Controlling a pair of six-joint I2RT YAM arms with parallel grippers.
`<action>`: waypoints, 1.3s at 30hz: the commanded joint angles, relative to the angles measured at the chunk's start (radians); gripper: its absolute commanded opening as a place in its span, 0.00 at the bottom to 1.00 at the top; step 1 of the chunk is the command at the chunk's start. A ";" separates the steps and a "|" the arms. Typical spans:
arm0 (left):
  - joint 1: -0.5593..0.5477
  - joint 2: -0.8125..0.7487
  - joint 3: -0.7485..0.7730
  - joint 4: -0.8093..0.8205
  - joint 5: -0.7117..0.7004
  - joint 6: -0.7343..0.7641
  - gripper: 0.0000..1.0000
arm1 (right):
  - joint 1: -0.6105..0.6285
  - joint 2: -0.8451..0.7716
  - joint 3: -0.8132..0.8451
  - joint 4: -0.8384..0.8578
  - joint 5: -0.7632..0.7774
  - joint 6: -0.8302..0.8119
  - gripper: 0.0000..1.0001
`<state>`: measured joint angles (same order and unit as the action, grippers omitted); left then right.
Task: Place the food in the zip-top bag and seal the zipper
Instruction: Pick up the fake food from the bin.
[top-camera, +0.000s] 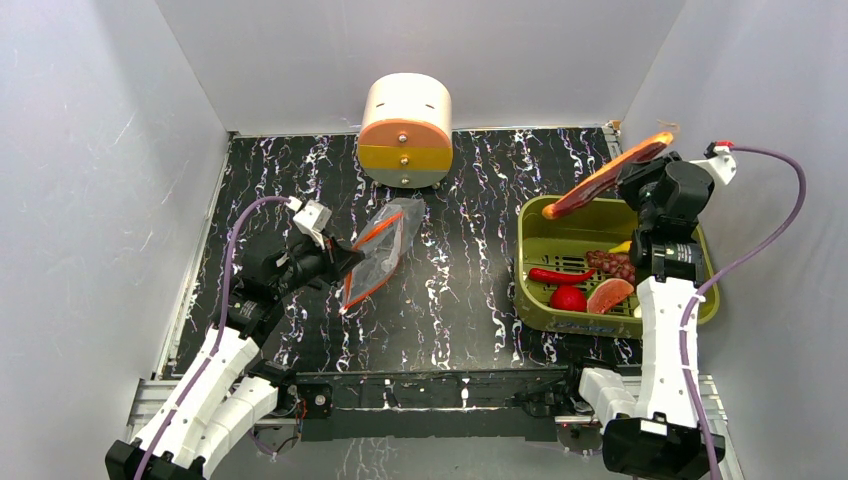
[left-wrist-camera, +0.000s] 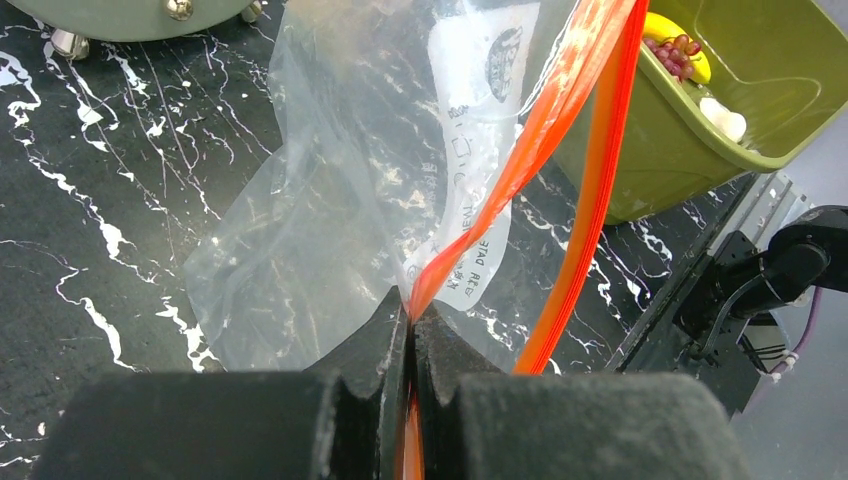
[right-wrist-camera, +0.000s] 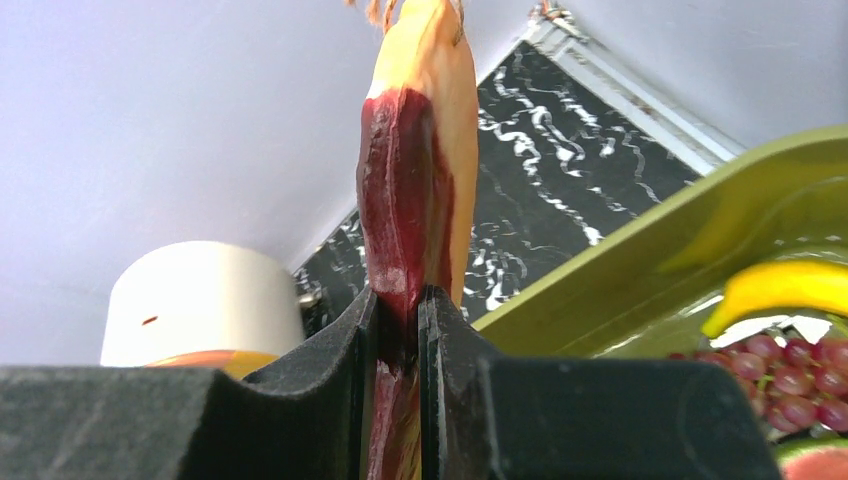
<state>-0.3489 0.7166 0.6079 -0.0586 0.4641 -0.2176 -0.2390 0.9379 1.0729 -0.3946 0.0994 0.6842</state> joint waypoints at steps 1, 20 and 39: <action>0.005 -0.009 0.004 0.036 0.000 -0.011 0.00 | 0.040 0.006 0.138 0.029 -0.101 -0.030 0.00; 0.004 0.007 0.027 0.266 -0.016 0.120 0.00 | 0.259 0.022 0.135 -0.044 -0.563 -0.037 0.00; 0.004 0.016 -0.015 0.189 0.005 0.200 0.00 | 0.783 0.078 0.015 0.059 -0.648 0.142 0.00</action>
<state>-0.3489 0.7338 0.6025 0.1474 0.4458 -0.0517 0.4137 1.0111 1.0969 -0.4408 -0.5484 0.7731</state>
